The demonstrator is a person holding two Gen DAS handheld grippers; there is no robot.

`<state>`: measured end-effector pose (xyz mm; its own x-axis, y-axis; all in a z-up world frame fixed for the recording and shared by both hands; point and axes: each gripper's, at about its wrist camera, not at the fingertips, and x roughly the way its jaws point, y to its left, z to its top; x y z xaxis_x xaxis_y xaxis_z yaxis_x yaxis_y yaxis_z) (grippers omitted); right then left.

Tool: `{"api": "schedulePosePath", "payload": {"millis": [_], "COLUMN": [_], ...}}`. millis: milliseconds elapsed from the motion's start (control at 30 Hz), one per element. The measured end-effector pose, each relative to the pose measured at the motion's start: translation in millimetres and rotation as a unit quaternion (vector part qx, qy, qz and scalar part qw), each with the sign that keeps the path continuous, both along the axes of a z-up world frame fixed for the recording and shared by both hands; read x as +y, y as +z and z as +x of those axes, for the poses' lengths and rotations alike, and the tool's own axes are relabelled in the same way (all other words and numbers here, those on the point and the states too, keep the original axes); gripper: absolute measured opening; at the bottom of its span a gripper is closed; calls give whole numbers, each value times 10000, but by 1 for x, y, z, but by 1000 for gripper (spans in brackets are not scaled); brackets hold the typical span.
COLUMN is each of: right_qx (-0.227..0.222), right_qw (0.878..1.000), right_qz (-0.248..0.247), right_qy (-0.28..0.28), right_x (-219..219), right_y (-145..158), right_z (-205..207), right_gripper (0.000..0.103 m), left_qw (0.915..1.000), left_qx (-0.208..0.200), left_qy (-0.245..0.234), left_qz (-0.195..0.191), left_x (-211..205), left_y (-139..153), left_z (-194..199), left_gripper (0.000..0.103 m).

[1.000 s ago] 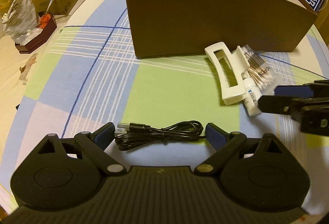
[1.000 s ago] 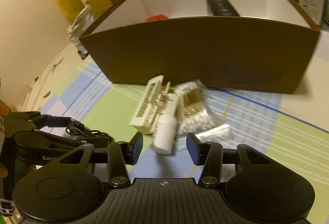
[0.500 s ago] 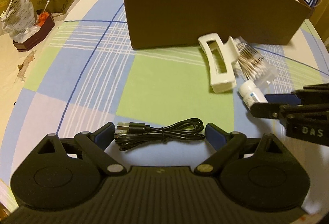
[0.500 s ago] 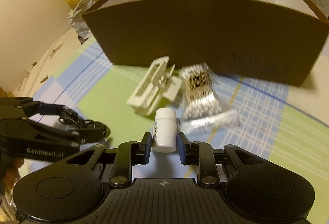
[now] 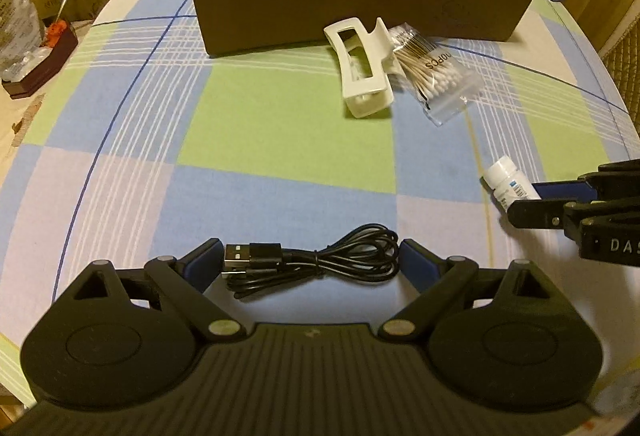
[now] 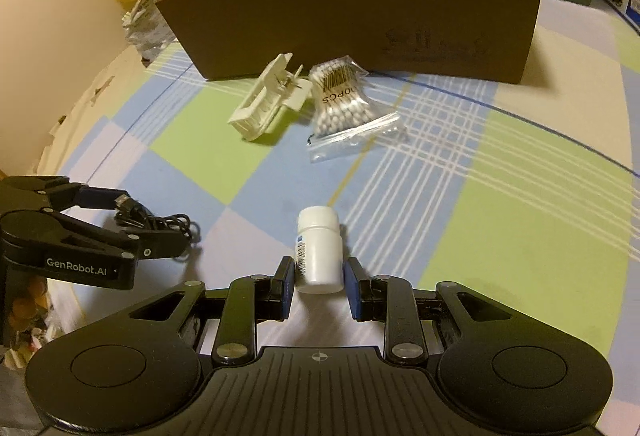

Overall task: Organize objects
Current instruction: 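Lift the white bottle with the right tool toward the brown box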

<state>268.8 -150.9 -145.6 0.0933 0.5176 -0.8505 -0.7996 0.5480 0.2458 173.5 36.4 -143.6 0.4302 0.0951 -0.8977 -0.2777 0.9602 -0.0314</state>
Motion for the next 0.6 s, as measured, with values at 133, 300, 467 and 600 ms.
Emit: {"api": "schedulePosePath", "payload": {"millis": [133,300,467,600], "right_qx": [-66,-202,-294,-382], "right_qw": [10000,9998,9995,9992], "right_qz": [-6,-33,-27,-70], "right_qy": [12,52,60,104], "right_x": [1,11,16,18], "right_y": [-2,-6,-8,-8], "right_z": [0,-3,-3,-3], "right_gripper": [32,41,41,36], "left_qw": [10000,9999,9997,9998], "left_qx": [19,103,178,157], "left_qy": [59,115,128,108], "left_qz": [-4,32,69,66], "left_x": [-1,-3,-5,-6], "left_y": [0,1,-2,-1], "left_z": [5,8,8,8], "left_gripper": [92,93,93,93]}}
